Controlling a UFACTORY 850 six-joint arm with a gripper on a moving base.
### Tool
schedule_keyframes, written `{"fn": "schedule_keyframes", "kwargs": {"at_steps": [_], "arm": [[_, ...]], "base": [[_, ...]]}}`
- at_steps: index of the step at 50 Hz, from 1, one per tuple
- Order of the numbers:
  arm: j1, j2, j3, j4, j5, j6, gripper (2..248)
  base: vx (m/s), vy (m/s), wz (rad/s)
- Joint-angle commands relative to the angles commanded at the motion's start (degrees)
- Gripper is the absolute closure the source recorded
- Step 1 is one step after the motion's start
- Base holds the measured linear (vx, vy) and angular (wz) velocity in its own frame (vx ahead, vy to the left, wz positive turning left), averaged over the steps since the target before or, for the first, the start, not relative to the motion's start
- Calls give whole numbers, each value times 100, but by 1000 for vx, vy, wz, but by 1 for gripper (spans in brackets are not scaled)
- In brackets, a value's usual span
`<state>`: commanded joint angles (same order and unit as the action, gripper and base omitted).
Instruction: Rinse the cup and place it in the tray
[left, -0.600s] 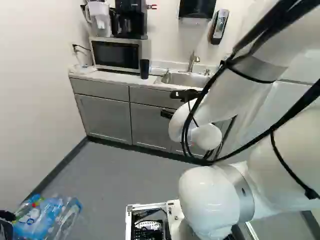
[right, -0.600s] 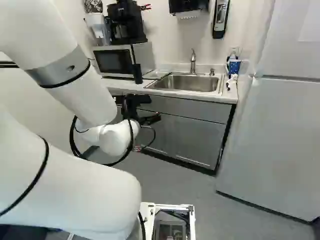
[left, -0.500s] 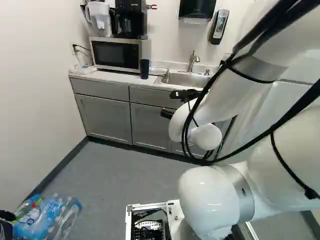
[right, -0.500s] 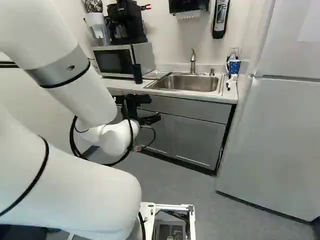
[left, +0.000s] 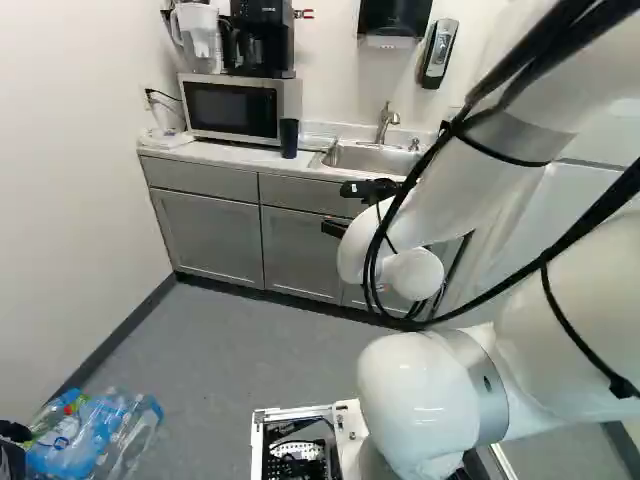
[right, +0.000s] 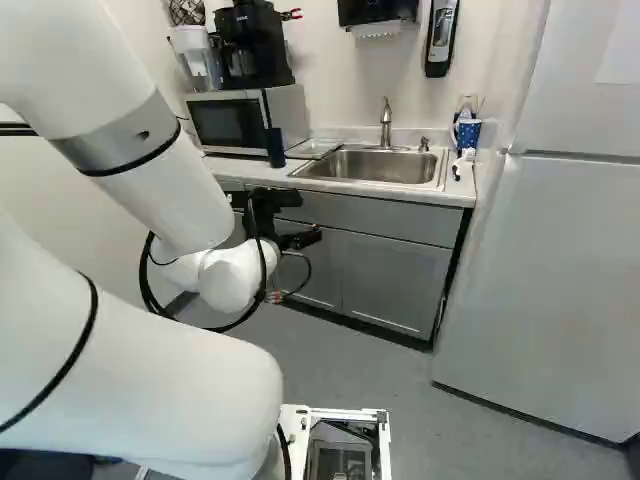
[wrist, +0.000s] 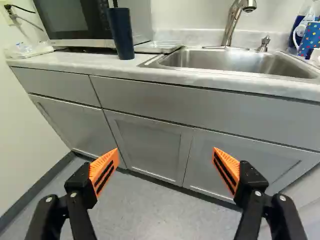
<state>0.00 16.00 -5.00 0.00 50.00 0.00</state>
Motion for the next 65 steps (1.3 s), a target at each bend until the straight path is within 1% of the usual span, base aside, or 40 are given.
{"fn": "schedule_keyframes", "kwargs": {"at_steps": [12, 39, 65], "arm": [[-7, -64, -89, 0, 0, 0, 3], [-81, -504, -855, 0, -16, 0, 3], [-178, -843, -1537, 0, -457, 0, 3]], "base": [[0, 0, 0], [0, 0, 0], [0, 0, 0]]}}
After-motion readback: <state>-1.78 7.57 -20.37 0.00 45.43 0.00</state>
